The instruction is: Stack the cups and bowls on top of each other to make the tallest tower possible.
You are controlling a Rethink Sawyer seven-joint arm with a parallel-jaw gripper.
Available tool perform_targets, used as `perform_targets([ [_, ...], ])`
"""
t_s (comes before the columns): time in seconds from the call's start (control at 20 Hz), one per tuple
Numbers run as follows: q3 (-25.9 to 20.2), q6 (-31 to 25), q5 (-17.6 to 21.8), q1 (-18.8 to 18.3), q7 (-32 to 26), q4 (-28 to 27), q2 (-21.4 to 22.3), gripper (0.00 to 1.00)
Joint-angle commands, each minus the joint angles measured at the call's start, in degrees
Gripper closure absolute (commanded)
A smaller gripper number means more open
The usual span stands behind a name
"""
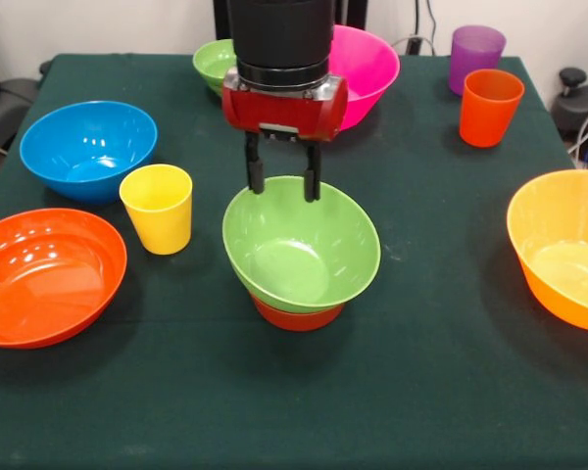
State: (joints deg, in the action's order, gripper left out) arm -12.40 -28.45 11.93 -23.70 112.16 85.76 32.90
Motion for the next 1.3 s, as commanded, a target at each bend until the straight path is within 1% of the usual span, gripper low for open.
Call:
perform_targets([
  [0.05,-0.9,-8.9,-0.8,4.8,3.4,-4.2,-0.9,0.0],
  [0.3,1.8,-10.5,-1.6,8.2,5.9,-7.2,-1.7,0.0],
  [0.65,2.9,-11.7,-3.4,10.5,7.3,-9.6,-2.4,0.0],
  [0.8,4.0,-12.7,-3.5,11.7,7.7,-11.2,-2.9,0.0],
  [1.15,7.6,-13.9,-2.8,14.5,7.8,-16.9,-6.4,0.0],
  [1.3,9.2,-15.9,-2.2,16.0,7.7,-20.6,-7.9,0.0],
])
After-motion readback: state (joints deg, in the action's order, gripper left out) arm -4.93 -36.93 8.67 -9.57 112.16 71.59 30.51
